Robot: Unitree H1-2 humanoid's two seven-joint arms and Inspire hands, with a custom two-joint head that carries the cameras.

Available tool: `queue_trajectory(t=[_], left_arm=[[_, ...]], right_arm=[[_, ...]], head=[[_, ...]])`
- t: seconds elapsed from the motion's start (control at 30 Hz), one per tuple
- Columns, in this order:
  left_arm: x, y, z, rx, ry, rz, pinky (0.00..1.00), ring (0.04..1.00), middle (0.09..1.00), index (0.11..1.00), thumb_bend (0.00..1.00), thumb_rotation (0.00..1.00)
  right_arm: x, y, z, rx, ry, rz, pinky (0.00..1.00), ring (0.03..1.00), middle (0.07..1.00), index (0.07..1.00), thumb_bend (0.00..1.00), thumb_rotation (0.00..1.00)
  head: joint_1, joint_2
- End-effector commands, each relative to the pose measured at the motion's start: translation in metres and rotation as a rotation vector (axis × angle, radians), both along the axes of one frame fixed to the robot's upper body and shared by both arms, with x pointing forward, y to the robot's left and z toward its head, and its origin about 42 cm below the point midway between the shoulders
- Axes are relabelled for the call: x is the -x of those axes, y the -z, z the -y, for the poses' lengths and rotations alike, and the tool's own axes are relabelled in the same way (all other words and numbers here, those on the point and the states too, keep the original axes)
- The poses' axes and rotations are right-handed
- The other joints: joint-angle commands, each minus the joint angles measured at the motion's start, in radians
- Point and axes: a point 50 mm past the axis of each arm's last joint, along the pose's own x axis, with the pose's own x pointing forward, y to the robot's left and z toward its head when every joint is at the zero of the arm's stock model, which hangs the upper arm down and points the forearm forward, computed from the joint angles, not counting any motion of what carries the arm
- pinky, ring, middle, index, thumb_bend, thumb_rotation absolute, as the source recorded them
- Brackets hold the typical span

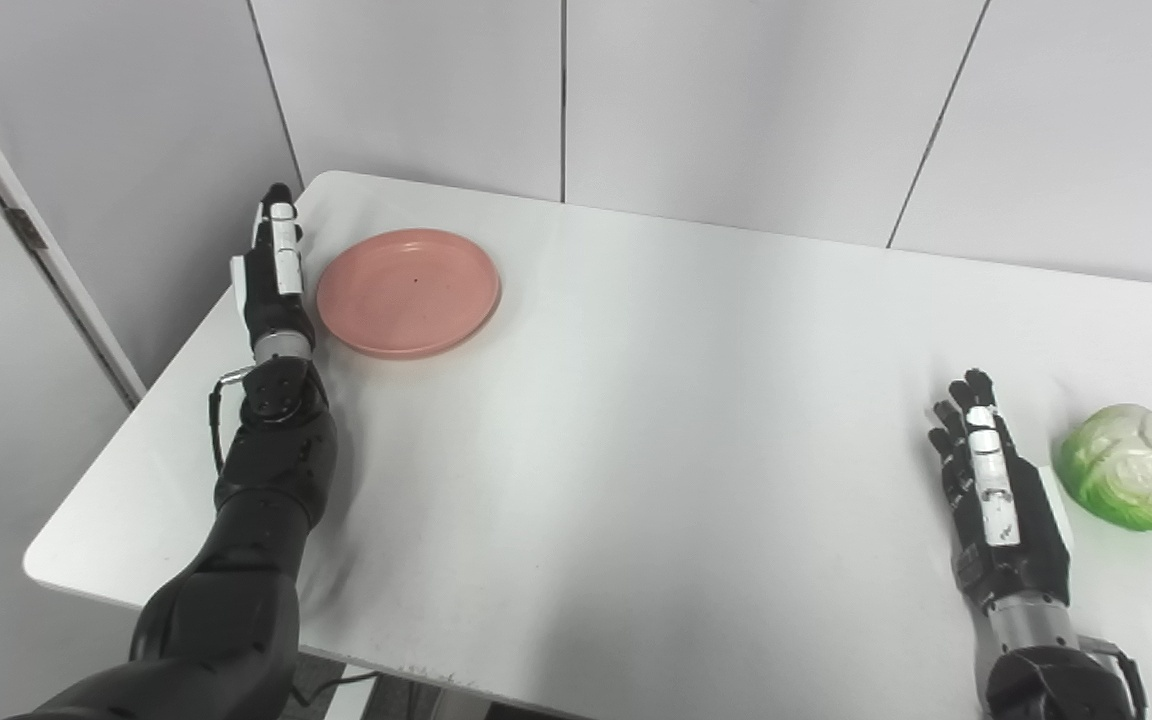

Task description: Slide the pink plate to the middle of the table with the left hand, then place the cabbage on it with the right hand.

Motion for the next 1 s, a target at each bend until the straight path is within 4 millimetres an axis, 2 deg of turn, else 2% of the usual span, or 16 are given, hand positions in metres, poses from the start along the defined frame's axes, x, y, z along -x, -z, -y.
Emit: queue_trajectory(t=[0.0,0.27,0.57,0.8,0.97], left_arm=[[-0.021,-0.036,-0.008,-0.031,0.036,0.069,0.98,0.964,0.949,0.949,0.83,1.0],[-0.023,-0.031,0.009,-0.042,0.113,-0.028,1.0,0.981,0.957,0.942,0.84,1.0],[-0.025,-0.025,0.017,-0.028,0.189,-0.067,1.0,1.0,0.995,0.989,0.84,1.0],[-0.025,-0.024,0.018,0.058,0.253,-0.062,1.0,0.994,0.981,0.973,0.85,1.0],[-0.024,-0.024,0.021,0.121,0.312,-0.056,0.93,0.934,0.928,0.917,0.88,1.0]], right_arm=[[-0.007,-0.013,-0.002,-0.013,-0.004,0.069,1.0,0.976,0.985,0.983,0.71,0.85],[-0.007,-0.015,-0.002,-0.008,-0.003,0.073,1.0,0.974,0.977,0.98,0.71,0.86],[-0.007,-0.017,-0.002,-0.003,-0.003,0.084,1.0,0.98,0.981,0.99,0.71,0.88],[-0.008,-0.017,-0.003,-0.011,0.001,0.081,1.0,0.973,0.974,0.982,0.7,0.87],[-0.008,-0.017,-0.003,-0.005,-0.001,0.078,1.0,0.978,0.976,0.983,0.71,0.87]], head=[[-0.001,0.001],[0.0,0.006],[-0.001,0.009],[-0.001,0.011],[-0.002,0.012]])
